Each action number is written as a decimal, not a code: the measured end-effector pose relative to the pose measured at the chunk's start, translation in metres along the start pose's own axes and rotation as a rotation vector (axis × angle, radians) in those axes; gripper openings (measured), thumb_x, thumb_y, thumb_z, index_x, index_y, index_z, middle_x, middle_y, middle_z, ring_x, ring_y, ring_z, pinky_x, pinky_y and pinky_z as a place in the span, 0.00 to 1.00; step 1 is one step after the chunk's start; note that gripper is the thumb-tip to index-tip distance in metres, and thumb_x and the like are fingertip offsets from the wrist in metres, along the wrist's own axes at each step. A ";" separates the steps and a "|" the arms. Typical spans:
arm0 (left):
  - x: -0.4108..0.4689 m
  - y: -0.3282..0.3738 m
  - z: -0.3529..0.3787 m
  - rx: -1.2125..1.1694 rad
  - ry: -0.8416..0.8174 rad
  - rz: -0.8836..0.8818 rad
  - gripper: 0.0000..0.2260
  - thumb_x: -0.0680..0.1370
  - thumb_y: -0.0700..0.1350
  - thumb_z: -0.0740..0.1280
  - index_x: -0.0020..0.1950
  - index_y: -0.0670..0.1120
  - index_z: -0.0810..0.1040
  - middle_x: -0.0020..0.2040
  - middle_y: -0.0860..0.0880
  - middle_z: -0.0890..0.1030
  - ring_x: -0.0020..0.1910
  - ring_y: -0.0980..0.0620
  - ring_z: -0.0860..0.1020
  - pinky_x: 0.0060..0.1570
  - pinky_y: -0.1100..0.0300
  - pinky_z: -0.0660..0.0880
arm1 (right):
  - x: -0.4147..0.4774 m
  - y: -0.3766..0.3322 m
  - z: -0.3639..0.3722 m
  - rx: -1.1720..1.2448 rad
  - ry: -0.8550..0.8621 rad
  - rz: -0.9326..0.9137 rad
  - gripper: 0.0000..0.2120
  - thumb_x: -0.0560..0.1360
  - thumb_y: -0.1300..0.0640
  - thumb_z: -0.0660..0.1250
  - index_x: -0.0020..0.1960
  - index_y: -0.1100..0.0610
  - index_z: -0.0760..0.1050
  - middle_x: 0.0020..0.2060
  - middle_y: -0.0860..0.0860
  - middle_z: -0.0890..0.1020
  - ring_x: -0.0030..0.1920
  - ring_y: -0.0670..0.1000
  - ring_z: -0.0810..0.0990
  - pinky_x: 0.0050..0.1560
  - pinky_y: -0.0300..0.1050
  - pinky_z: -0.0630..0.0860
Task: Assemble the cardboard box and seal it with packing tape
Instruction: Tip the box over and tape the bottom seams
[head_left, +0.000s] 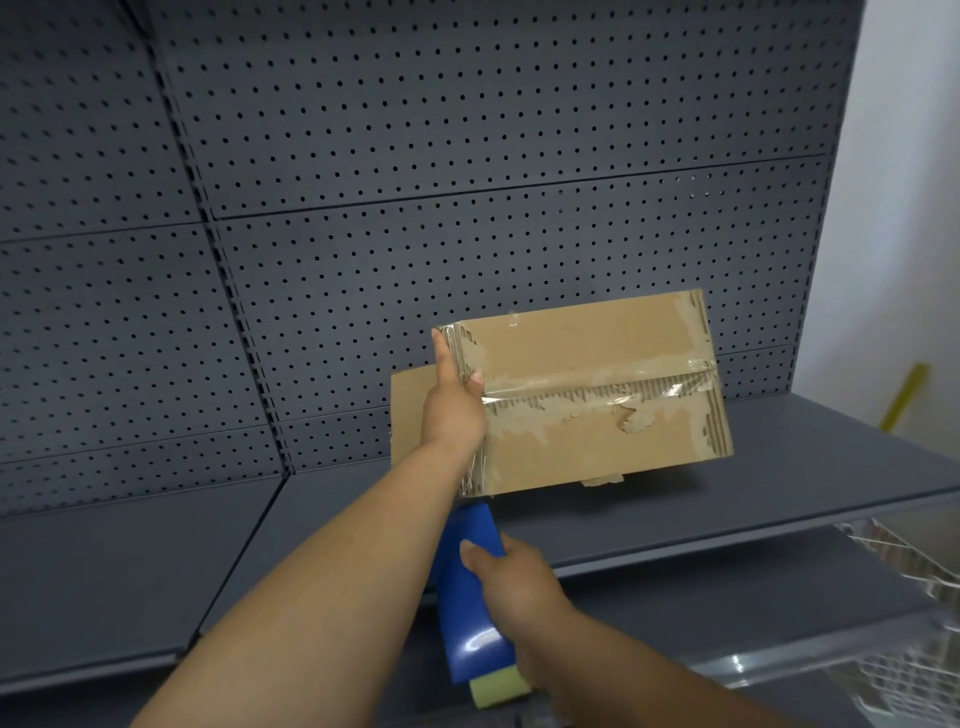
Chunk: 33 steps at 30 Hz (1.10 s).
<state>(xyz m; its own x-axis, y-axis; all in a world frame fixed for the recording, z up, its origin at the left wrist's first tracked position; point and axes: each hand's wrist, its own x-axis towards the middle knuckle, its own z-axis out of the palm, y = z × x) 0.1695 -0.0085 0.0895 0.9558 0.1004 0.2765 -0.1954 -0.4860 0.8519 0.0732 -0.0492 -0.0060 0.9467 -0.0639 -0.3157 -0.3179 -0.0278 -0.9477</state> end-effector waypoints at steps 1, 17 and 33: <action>-0.001 0.000 0.000 0.001 -0.001 0.003 0.29 0.82 0.48 0.53 0.73 0.61 0.35 0.49 0.50 0.68 0.41 0.48 0.75 0.44 0.56 0.70 | -0.002 -0.001 -0.001 -0.008 -0.003 0.005 0.27 0.72 0.44 0.64 0.65 0.58 0.70 0.59 0.56 0.79 0.57 0.58 0.78 0.59 0.54 0.76; -0.006 -0.002 0.003 0.038 -0.011 -0.010 0.30 0.82 0.48 0.53 0.73 0.61 0.35 0.50 0.44 0.75 0.37 0.48 0.73 0.39 0.58 0.68 | -0.004 0.007 -0.009 0.128 0.029 0.013 0.15 0.75 0.49 0.64 0.51 0.61 0.77 0.50 0.62 0.82 0.51 0.60 0.80 0.57 0.56 0.77; -0.012 0.000 0.007 0.040 0.003 -0.004 0.30 0.82 0.47 0.54 0.74 0.60 0.36 0.57 0.42 0.77 0.38 0.48 0.73 0.40 0.58 0.68 | 0.007 0.003 -0.015 0.216 0.026 0.100 0.20 0.75 0.47 0.65 0.56 0.63 0.73 0.52 0.58 0.79 0.53 0.58 0.78 0.59 0.57 0.76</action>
<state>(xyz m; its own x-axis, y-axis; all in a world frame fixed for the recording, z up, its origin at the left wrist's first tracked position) 0.1599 -0.0152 0.0830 0.9559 0.1049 0.2743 -0.1825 -0.5197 0.8346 0.0779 -0.0645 -0.0101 0.9086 -0.0812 -0.4097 -0.3887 0.1942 -0.9007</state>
